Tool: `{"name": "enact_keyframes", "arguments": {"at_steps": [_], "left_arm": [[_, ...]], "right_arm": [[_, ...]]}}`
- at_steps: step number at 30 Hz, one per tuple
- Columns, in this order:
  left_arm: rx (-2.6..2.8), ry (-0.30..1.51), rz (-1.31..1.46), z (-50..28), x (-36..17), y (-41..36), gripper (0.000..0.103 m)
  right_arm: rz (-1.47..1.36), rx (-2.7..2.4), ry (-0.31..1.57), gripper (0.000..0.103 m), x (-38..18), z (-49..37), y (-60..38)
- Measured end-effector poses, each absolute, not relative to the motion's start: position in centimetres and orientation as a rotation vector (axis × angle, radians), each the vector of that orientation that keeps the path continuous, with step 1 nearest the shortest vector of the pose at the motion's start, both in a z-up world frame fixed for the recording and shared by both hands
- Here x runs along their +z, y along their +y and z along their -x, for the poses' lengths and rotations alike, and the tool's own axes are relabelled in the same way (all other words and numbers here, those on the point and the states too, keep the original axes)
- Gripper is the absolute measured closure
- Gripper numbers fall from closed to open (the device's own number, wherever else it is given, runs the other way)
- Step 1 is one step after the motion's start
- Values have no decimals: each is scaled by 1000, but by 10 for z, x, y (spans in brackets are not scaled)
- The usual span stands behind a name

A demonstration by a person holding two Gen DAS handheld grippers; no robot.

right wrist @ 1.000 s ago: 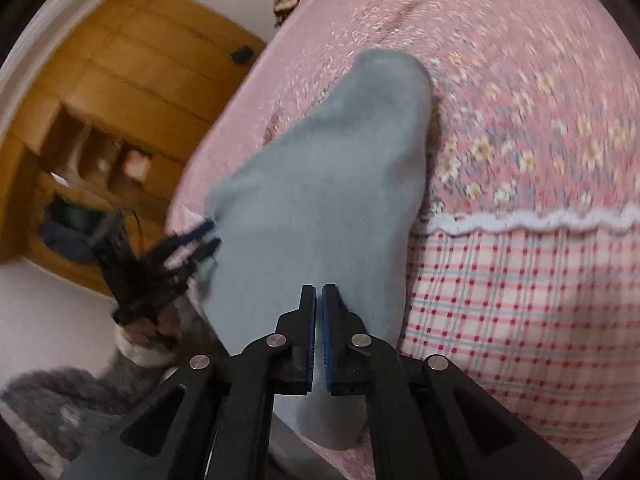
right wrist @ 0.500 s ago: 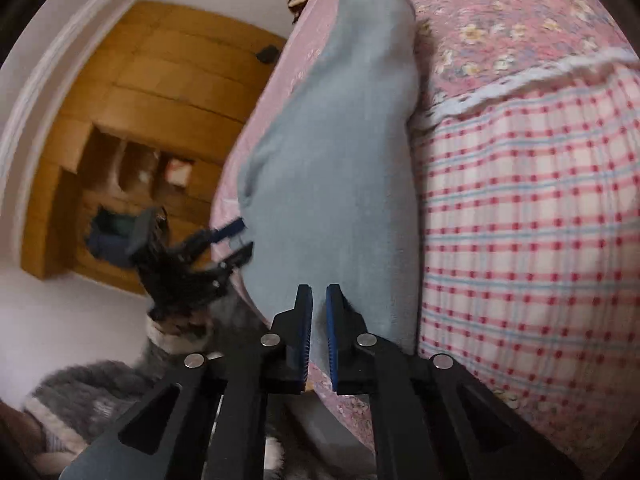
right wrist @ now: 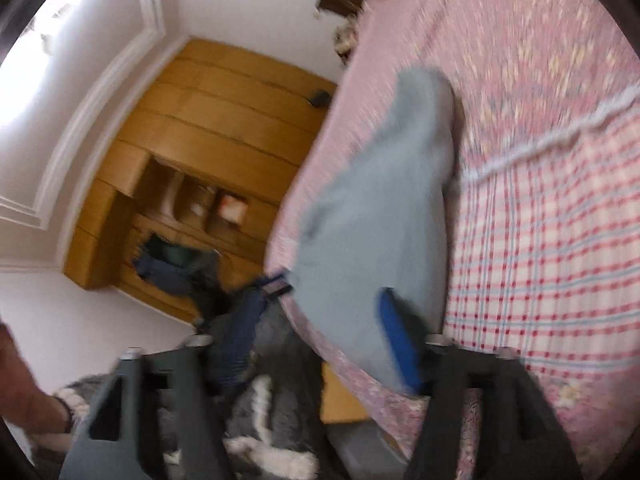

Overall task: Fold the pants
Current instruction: 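Grasp the folded edge of the grey sweatpants with the right gripper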

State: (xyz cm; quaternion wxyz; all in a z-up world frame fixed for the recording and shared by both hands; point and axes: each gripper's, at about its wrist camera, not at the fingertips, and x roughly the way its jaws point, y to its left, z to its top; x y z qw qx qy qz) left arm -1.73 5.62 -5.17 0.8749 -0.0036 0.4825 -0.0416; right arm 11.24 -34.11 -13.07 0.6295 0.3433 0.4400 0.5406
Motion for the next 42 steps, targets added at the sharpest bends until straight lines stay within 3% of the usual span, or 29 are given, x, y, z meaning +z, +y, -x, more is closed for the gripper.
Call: {"name": "enact_keyframes", "arguments": {"at_steps": [6,12,17,21,23,25,26,42], "left_arm": [[-36,999,86,20,-41,79,42],[-15,991,116,29,-37,88,42],[-21,998,152,35,-43,82,42],[-34,1005,150,39,-48,76,42],[-34,1016,163,37,-51,77,42],[-30,1027,176,36,-56,77,42],[-27,1030,180,36,-58,76,42],[-10,1065,150,31,-72,59,42]], "right_arm": [[-869,1129,1013,29,-138,-128,-364],[-503,1095,1164,30,-127,-135,-319],[-477,1087,1294,33,-129,-159,-307],[-488,1098,1336,39,-129,-177,-307],[-484,1118,1346,47,-136,-183,-307],[-509,1098,1362,79,-138,-191,-308],[-546,1097,1377,82,-147,-196,-314],[-528,1091,1310,90,-131,-185,-298]]}}
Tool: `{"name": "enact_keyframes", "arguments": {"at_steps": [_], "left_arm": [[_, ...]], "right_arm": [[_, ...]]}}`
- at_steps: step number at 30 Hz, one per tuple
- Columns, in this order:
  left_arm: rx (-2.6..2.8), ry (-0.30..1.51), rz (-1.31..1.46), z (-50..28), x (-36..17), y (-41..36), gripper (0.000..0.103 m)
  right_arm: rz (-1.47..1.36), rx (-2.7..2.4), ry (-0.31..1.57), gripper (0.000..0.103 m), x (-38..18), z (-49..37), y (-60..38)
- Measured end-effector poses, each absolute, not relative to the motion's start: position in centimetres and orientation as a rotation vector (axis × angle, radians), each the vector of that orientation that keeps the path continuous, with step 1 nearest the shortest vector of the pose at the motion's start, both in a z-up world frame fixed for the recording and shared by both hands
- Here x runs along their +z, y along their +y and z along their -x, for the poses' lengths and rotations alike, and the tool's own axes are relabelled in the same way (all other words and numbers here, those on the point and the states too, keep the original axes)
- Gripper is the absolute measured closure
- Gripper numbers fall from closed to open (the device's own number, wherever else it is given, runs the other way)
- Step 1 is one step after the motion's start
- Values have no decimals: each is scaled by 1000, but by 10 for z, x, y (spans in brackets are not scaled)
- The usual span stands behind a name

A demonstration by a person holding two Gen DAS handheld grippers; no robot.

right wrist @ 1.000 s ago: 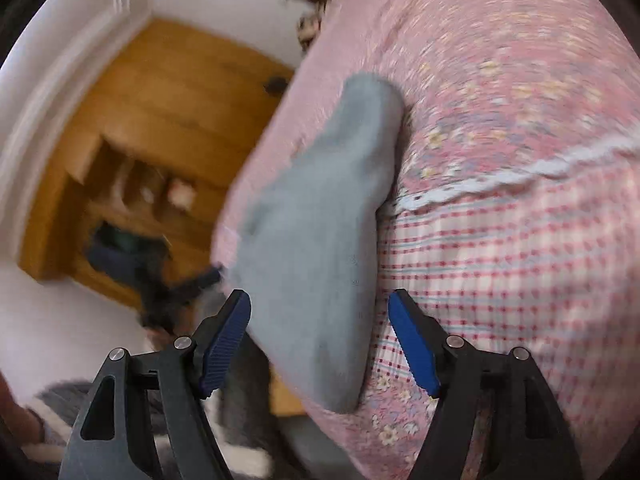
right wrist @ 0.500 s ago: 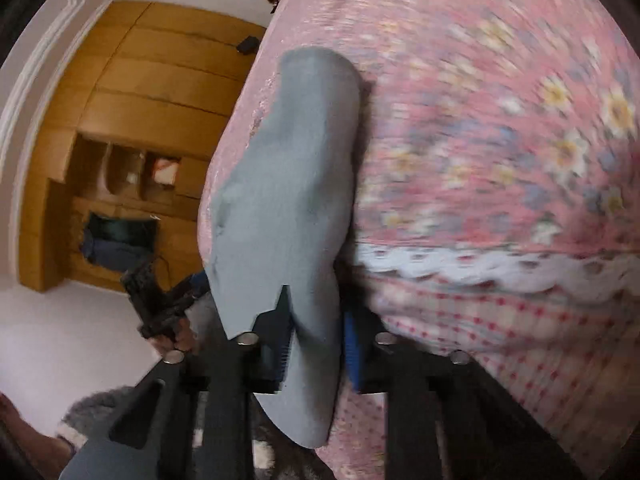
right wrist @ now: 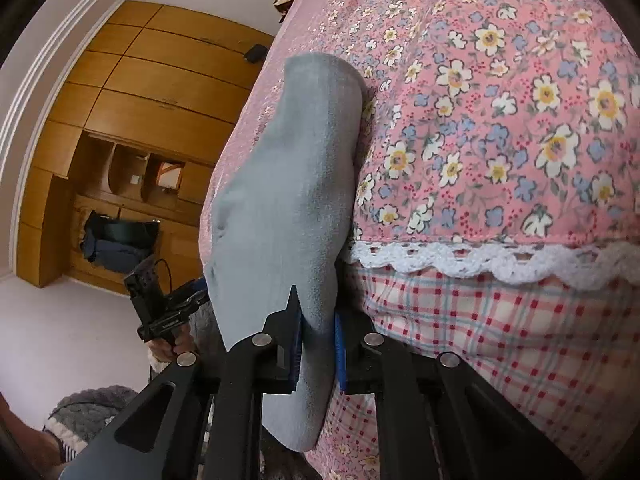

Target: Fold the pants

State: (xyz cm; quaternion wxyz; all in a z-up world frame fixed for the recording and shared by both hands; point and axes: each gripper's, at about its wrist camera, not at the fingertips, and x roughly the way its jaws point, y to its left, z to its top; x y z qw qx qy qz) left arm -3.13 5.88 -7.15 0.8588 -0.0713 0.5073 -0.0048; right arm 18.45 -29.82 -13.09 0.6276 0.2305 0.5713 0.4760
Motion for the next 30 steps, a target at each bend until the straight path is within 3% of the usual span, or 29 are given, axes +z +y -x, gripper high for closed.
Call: {"name": "enact_keyframes", "arguments": {"at_steps": [8,19,30], "left_arm": [[-13,1062,136,33,-73,50,42],[-18,1007,183,33,-70,82,42],[-54,809,298,12,-32,124,39]], "right_arm": [[-473,1000,1299,91,-112,-168,-278],[-242,750,1298,92,-35,-145,-236],[60,555,1355,92,29,-134,-164]]}}
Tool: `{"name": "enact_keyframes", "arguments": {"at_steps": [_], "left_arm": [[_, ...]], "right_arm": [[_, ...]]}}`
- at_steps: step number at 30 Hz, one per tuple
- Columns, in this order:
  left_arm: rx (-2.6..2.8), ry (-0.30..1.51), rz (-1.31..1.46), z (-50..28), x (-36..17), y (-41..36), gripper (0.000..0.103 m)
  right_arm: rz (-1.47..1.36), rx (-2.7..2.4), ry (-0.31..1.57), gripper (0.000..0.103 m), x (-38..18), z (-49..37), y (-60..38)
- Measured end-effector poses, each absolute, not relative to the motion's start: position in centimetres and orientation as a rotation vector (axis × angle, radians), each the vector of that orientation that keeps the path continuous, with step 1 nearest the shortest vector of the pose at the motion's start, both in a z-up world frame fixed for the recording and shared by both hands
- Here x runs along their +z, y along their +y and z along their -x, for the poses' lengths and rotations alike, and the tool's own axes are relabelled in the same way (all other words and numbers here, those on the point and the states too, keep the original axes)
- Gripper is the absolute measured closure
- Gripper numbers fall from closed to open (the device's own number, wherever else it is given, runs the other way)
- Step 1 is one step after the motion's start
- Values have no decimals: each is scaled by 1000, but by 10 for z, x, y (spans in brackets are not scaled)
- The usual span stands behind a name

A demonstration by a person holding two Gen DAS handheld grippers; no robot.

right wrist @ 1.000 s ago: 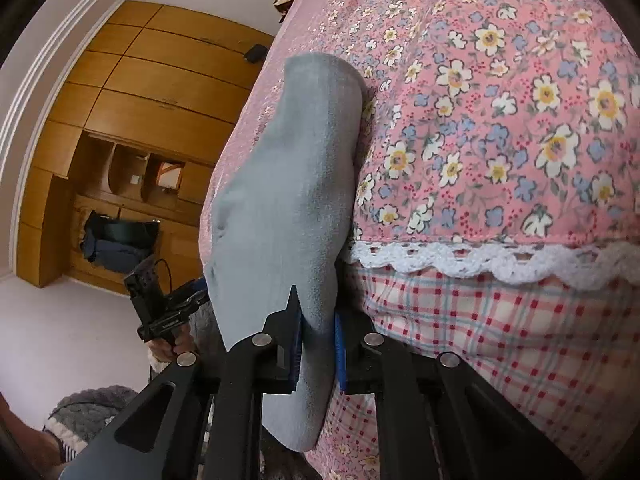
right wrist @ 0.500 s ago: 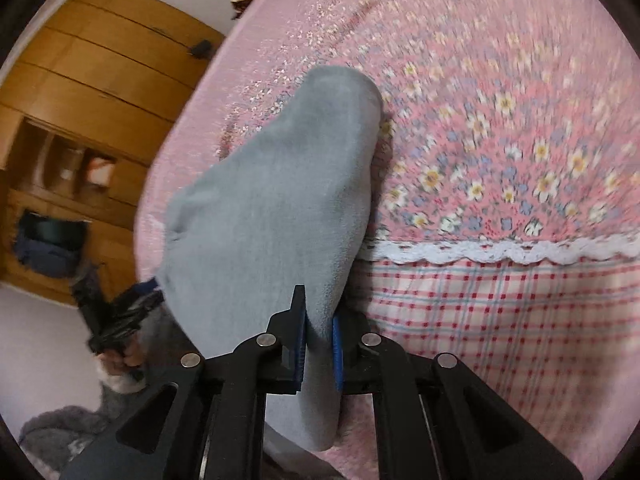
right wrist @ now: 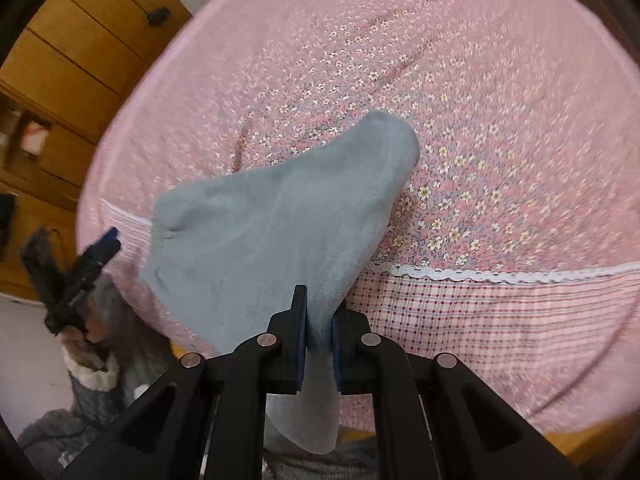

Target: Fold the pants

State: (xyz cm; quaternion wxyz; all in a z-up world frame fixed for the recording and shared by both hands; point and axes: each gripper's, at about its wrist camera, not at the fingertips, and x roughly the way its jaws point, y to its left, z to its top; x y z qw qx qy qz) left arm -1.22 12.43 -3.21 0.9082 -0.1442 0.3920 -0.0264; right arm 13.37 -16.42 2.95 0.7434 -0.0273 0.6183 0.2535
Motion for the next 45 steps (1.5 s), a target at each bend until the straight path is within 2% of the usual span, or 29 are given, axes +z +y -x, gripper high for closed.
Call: {"name": "enact_keyframes", "arguments": {"at_steps": [9,12,19,23,29,31,34,37,41,42,43,45], "left_arm": [[-29,853,455,20,-88,165,39],[-5,841,453,28,-89,174,39],[29,814,494,44,-87,200,39],[32,809,546,51,-91,224,39],[47,793,583,74,-92,253,39],[48,794,586,76,-92,254,39],[53,799,581,74,-91,254,39],[58,803,569,76,-84,248,39],[65,806,554,71,-89,250,39],[67,806,548,71,-90,249,39],[70,808,537,72,-90,249,39],[81,814,513,73,-90,246,38]], "right_arm": [[576,276,1361,92,50,-117,-36],[762,243,1349,92,44,-103,14],[1026,260,1326,92,-4,-77,116],[1118,269,1331,92,-28,-66,143],[1077,268,1368,91,-42,-70,147],[1031,277,1396,84,-43,-76,149],[879,349,1453,82,-37,-88,156],[731,526,1486,82,-19,-88,169],[615,661,1441,81,17,-92,162],[606,665,1415,78,25,-96,152],[605,645,1394,70,30,-100,141],[621,548,1376,65,29,-109,118]]}}
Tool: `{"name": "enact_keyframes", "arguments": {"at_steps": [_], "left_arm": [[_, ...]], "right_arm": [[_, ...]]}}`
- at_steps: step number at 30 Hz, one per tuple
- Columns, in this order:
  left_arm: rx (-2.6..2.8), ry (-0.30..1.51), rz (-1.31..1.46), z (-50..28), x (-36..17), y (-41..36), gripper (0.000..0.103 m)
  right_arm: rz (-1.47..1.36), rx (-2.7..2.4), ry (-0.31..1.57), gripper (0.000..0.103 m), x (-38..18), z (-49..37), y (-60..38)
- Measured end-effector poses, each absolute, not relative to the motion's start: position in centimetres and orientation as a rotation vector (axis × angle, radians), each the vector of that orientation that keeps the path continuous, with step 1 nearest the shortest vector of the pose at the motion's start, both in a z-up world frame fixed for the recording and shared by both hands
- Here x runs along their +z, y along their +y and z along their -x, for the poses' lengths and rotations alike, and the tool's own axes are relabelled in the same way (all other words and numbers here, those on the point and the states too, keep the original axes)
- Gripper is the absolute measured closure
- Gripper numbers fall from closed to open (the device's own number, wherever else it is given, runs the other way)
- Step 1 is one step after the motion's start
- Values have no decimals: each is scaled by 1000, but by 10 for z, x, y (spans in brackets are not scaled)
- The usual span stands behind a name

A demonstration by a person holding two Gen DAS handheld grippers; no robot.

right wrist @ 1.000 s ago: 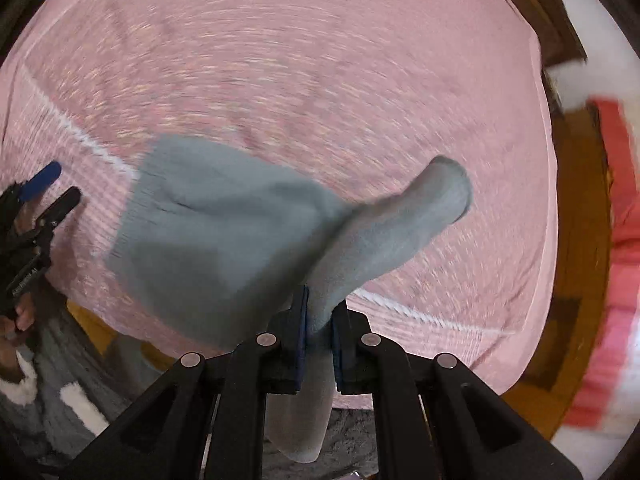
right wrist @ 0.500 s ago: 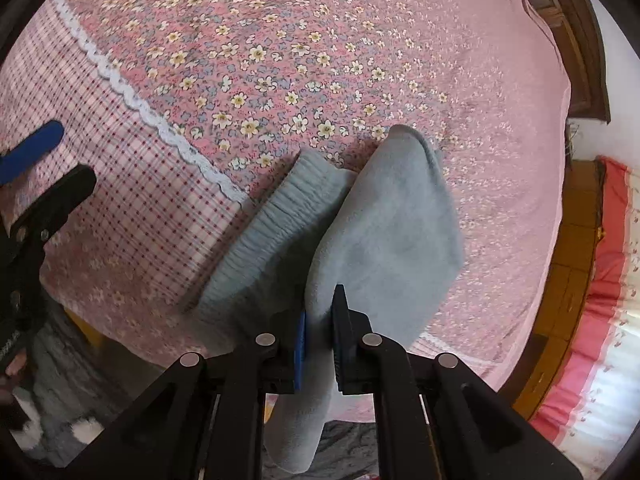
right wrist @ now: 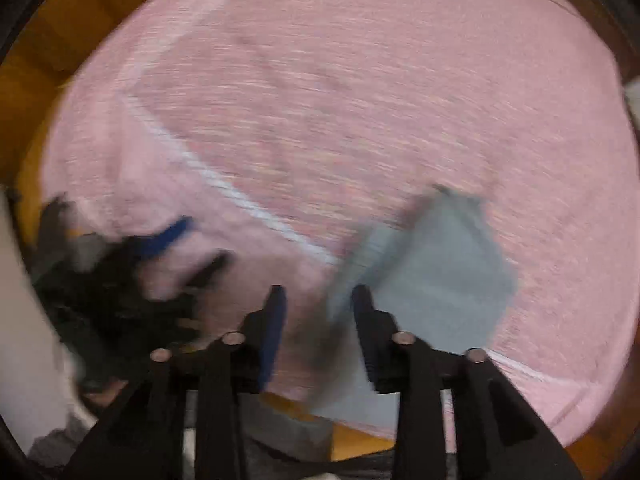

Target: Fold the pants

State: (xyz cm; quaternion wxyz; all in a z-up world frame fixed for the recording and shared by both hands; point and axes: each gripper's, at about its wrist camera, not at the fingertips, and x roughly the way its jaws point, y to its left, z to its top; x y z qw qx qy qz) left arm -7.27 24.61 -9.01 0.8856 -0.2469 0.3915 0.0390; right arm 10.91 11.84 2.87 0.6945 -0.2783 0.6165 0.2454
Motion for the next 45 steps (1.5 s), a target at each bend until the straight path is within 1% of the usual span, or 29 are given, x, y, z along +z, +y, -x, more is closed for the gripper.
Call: {"name": "enact_keyframes", "arguments": {"at_steps": [3,5,10,14,15,16,18,19,22,27,32,39,41,42,43,44,45], "left_arm": [[100,821,476,68,-90,239,35],[114,823,451,66,-90,234,35],[111,820,449,68,-91,232,35],[96,816,481,70,-91,238,35],[92,815,486,71,-90,239,35],[89,813,491,72,-90,240,35],[83,809,504,74,-89,242,35],[80,808,513,74,-89,244,35],[69,804,544,79,-88,252,35],[56,798,580,89,-88,264,35],[56,794,590,96,-86,270,35],[56,796,593,97,-86,270,35],[58,798,591,96,-87,268,35],[61,801,588,97,-87,269,35],[64,805,582,94,-88,266,35],[69,808,571,94,-87,264,35],[74,809,558,94,-86,262,35]], "right_arm": [[646,433,1451,65,3,-122,108],[652,408,1486,65,-11,-129,111],[703,380,1469,65,-15,-126,132],[864,287,1428,65,-33,-120,143],[863,267,1430,67,-36,-122,140],[852,246,1430,75,-39,-123,136],[870,236,1419,89,-46,-123,134],[894,243,1409,92,-45,-122,135],[932,236,1351,93,-31,-108,137],[950,238,1307,94,-5,-99,148],[903,275,1285,94,29,-85,169],[922,324,1315,93,-17,-76,188],[916,367,1322,90,-29,-77,190],[908,405,1327,83,-33,-77,191],[879,453,1335,74,-35,-76,191],[821,506,1346,71,-28,-76,187],[753,561,1345,71,-15,-74,179]]}}
